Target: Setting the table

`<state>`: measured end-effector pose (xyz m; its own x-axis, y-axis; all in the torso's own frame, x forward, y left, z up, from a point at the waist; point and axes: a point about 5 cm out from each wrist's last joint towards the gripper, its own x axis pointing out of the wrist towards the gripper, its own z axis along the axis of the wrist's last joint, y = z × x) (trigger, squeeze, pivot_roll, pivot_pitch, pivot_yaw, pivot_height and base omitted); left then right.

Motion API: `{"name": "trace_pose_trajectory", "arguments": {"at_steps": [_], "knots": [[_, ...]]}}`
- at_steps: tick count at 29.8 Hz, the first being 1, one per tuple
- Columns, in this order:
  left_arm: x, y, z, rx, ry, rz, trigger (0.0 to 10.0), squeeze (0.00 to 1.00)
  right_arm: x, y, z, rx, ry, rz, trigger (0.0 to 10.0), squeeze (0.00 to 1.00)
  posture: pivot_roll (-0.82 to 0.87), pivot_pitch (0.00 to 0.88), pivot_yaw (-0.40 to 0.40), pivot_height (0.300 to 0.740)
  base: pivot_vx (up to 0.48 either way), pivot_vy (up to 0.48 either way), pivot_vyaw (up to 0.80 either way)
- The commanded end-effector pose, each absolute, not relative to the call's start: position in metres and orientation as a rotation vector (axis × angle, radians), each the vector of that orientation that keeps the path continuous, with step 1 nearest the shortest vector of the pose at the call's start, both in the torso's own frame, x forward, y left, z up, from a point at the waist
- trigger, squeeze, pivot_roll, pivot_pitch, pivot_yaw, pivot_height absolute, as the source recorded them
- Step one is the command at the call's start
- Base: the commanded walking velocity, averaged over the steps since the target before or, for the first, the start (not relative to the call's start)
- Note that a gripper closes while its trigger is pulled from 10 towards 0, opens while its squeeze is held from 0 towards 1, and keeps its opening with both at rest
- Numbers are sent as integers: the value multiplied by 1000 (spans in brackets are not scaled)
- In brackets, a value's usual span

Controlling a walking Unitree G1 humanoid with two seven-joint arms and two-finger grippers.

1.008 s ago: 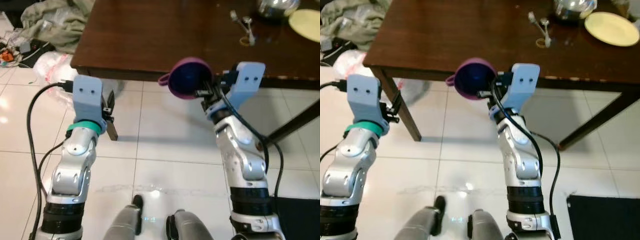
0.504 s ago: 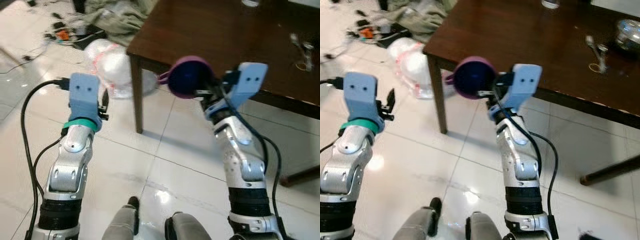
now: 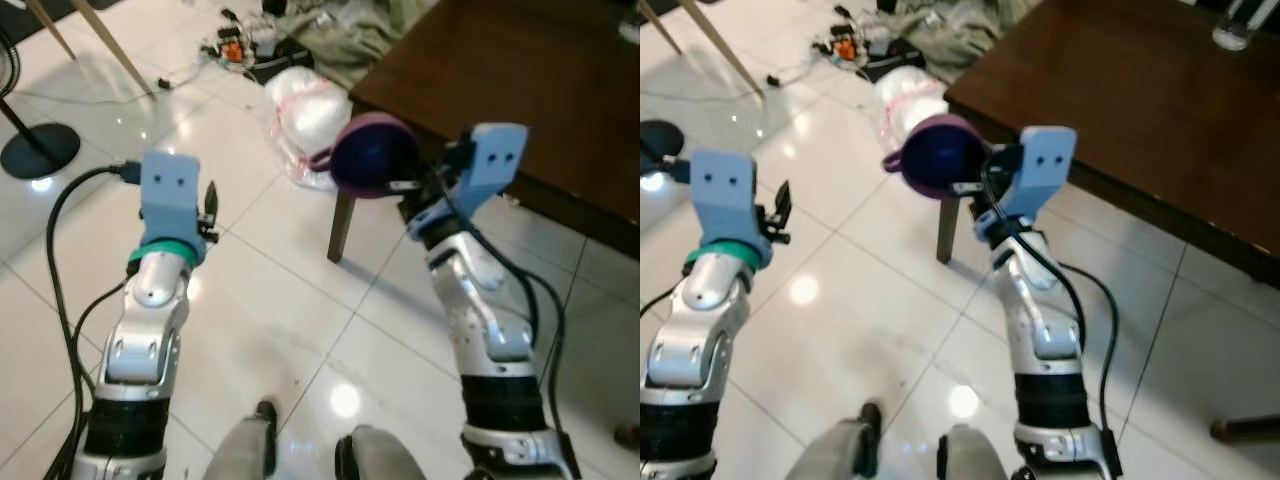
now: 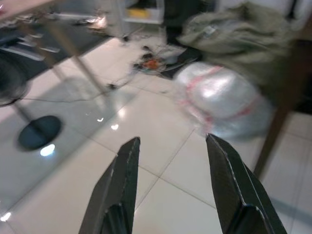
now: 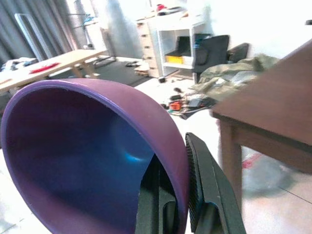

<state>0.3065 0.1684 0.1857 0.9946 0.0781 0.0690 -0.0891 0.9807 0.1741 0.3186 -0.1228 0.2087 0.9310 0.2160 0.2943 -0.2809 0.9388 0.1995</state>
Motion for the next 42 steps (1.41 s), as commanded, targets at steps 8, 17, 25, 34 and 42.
{"name": "trace_pose_trajectory", "arguments": {"at_steps": [8, 17, 25, 34, 42], "knots": [[309, 183, 177, 200, -10, 197, 10000, 0, 317, -118, 209, 251, -275, 278, 10000, 0, -66, 71, 23, 740, 0, 0, 800], [314, 191, 174, 223, 11, 265, 10000, 0, 320, -126, 202, 226, -246, 219, 10000, 0, -71, 74, 24, 740, 265, 0, 0], [317, 188, 175, 225, 5, 256, 10000, 0, 319, -132, 199, 205, -246, 186, 10000, 0, -76, 78, 27, 740, 474, 0, 0], [318, 187, 175, 224, 1, 254, 10000, 0, 319, -131, 200, 200, -250, 185, 10000, 0, -72, 81, 26, 740, 476, 0, 0], [317, 188, 175, 225, 1, 256, 10000, 0, 319, -129, 200, 207, -257, 193, 10000, 0, -69, 83, 28, 740, 480, 0, 734]]}}
